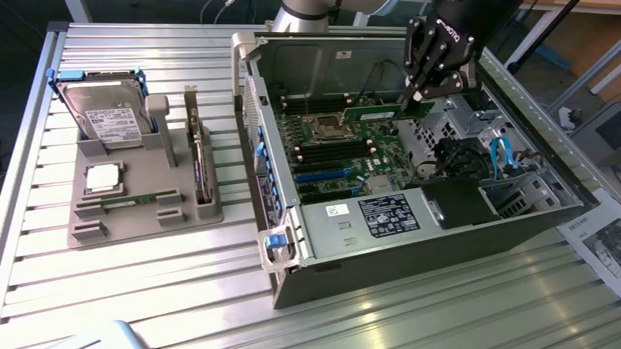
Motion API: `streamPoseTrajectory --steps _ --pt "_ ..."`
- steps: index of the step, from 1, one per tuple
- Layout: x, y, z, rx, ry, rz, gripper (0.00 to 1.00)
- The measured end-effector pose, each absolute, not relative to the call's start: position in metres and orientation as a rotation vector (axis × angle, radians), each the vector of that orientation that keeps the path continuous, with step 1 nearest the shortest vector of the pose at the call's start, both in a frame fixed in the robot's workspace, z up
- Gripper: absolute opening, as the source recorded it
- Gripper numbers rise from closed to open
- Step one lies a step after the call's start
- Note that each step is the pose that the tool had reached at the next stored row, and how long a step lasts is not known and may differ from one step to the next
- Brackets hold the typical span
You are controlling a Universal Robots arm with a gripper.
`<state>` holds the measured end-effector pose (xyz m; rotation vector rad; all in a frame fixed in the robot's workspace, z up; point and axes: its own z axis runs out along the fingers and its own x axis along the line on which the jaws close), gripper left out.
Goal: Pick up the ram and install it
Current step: 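Pick up the ram and move it above insertion slot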
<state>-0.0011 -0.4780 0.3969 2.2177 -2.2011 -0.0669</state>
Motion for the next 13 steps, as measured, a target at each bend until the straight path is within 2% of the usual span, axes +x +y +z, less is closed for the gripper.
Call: streamPoseTrajectory --steps 13 --pt "-0.001 -0.46 0.396 2.218 -2.201 -0.067 0.12"
